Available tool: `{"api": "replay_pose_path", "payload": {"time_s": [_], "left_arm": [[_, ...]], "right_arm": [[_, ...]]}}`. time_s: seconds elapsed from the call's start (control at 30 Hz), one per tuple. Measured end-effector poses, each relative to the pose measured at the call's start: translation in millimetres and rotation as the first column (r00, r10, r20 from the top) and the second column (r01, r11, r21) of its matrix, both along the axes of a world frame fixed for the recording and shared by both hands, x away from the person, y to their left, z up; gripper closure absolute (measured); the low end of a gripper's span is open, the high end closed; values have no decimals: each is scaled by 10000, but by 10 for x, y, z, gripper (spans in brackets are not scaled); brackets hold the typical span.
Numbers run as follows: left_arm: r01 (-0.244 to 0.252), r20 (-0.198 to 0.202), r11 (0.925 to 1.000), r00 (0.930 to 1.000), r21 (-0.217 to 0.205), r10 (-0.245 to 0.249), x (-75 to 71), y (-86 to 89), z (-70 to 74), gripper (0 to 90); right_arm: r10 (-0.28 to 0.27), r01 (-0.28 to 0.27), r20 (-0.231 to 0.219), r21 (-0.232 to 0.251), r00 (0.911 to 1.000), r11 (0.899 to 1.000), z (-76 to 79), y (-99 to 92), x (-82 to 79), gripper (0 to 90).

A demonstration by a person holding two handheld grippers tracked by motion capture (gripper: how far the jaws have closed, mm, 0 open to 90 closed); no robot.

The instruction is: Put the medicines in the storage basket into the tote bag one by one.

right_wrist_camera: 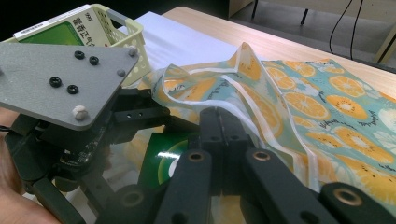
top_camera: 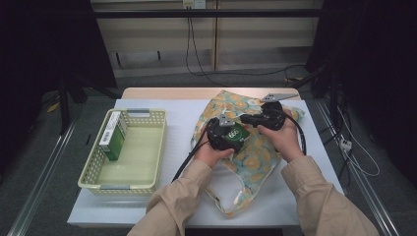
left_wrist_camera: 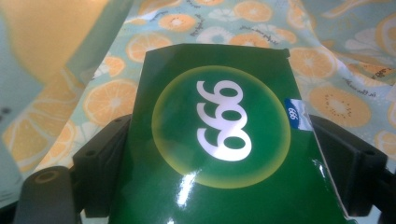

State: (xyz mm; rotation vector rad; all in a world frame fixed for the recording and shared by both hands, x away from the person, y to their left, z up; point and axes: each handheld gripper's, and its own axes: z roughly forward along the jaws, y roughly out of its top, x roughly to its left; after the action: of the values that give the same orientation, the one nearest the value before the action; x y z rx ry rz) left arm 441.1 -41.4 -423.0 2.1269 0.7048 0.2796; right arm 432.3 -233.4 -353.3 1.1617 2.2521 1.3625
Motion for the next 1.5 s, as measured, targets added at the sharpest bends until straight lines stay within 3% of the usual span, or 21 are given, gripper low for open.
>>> {"api": "replay_pose_path", "payload": {"time_s": [0.17, 0.23, 0.37, 0.63, 0.83, 1.0, 1.1, 1.33, 1.43, 1.5], "left_arm": [[254, -109, 9985, 9996, 475, -249, -60, 50, 81, 111], [446, -228, 9982, 9988, 399, -437, -82, 98, 134, 108], [705, -295, 9954, 9972, 656, -687, -160, 175, 241, 93], [783, -436, 9957, 9961, 489, -762, -340, 383, 369, 163], [972, -462, 9902, 9946, 1006, -930, -441, 415, 332, 373], [1005, -908, 9897, 9917, 1021, -913, -440, 385, 221, 501], [992, -1106, 9859, 9903, 1348, -845, -438, 368, 137, 572], [542, -932, 9973, 9944, 503, -493, -300, 211, 37, 860], [-38, -661, 9990, 9978, 443, 68, -208, 118, -2, 900], [-195, -589, 9997, 9981, 170, 205, -131, 55, -29, 900]], "right_arm": [[14, -14, -17, 26, 10000, 10000, -8, 5, 6, 900], [29, -29, -34, -4, 10000, 10000, -18, 13, 10, 900], [54, -54, -39, 1, 10000, 10000, -26, 37, 15, 900], [-384, 384, -76, -38, 9992, 9993, -93, -58, 110, 900], [-823, 823, -21, -6, 9966, 9966, -69, -173, 226, 900], [-1230, 1230, -10, -144, 9924, 9923, -111, -272, 350, 900], [-1392, 1392, -96, -16, 9902, 9903, -149, -339, 401, 900], [-1283, 1284, -84, 160, 9917, 9916, -135, -330, 384, 900], [-1201, 1202, -50, 184, 9927, 9926, -110, -308, 358, 900], [-1173, 1173, -10, 204, 9931, 9929, -84, -292, 337, 900]]}}
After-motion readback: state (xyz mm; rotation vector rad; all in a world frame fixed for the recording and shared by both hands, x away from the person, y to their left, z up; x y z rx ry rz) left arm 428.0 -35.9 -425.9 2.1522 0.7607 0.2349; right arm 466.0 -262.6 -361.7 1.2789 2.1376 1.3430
